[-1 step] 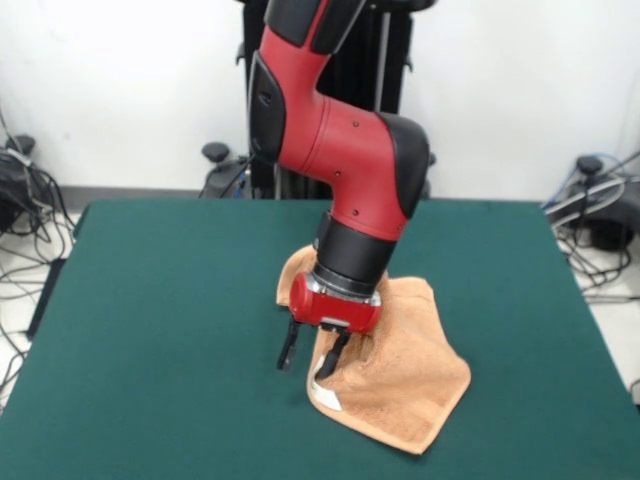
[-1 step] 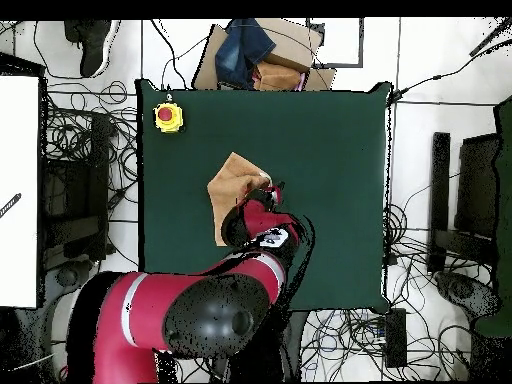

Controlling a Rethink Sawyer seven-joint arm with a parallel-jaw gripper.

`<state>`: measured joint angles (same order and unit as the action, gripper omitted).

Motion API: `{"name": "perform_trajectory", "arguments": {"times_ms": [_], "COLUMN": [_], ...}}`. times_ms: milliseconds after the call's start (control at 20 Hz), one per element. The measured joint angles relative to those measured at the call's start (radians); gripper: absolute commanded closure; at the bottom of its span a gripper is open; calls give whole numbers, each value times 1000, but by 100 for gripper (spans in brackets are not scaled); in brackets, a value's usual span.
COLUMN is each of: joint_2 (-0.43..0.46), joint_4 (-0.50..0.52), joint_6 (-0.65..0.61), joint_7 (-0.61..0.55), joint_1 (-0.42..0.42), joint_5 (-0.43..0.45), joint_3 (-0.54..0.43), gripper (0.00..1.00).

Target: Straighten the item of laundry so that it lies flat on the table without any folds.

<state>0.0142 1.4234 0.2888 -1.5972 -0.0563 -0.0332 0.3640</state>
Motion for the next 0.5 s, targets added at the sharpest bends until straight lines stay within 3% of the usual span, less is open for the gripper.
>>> {"name": "perform_trajectory", "arguments": {"times_ms": [500], "joint_2": [6], "joint_4": [0], "joint_6": [9], "joint_7": [0], "joint_1": [0], "joint_5": [-12], "joint_3": [0], "gripper": [0]}}
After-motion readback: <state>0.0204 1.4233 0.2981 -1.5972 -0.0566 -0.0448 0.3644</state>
